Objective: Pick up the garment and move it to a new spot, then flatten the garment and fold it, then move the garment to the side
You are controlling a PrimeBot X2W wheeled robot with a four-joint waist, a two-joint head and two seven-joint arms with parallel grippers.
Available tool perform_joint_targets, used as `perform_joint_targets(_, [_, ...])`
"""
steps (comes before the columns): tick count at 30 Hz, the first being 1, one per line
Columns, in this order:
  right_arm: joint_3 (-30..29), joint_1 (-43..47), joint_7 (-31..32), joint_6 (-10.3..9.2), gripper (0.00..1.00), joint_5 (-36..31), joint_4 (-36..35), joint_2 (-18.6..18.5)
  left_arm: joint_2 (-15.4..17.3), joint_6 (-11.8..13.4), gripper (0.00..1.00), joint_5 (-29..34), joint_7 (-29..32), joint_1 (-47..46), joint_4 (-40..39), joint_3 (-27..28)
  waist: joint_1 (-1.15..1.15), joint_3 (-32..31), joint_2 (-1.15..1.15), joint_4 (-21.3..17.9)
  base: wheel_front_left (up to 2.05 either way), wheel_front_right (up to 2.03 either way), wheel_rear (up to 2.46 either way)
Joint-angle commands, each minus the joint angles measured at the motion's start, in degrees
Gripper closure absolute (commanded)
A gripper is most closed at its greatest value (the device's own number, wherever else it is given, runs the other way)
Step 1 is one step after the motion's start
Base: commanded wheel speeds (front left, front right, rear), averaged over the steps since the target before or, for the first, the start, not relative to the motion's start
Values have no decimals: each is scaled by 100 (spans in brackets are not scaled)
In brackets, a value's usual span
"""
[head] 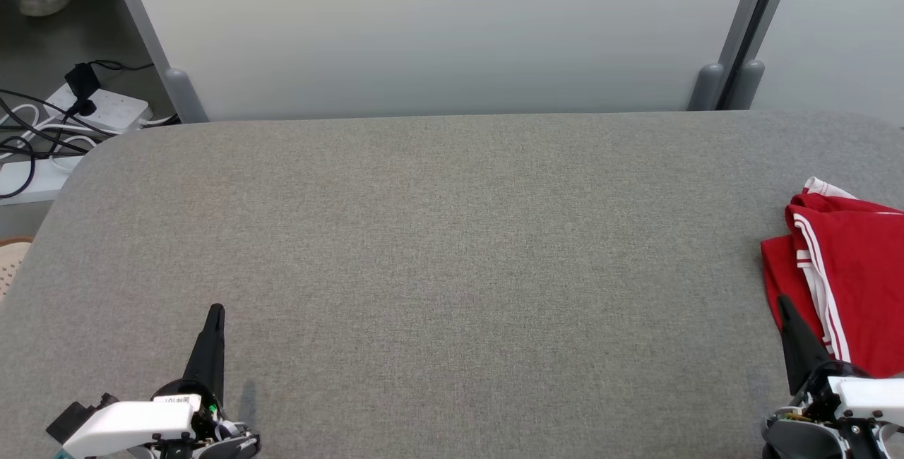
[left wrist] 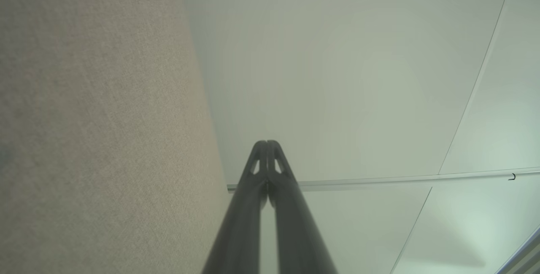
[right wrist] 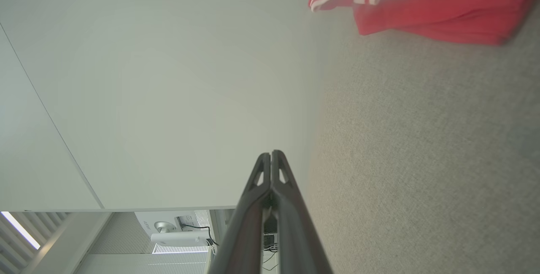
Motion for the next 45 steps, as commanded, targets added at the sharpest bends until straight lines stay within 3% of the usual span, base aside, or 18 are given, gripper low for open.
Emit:
perform_joint_targets(1, [84, -153, 43, 25, 100, 64, -176, -60, 122, -46, 100, -19, 38, -328, -156, 187, 0, 0, 0, 0, 0, 0, 0])
perform_joint_targets(45, [85, -153, 43, 25, 100, 65, -176, -60, 122, -46, 100, -20, 38, -328, -157, 186, 0, 0, 0, 0, 0, 0, 0])
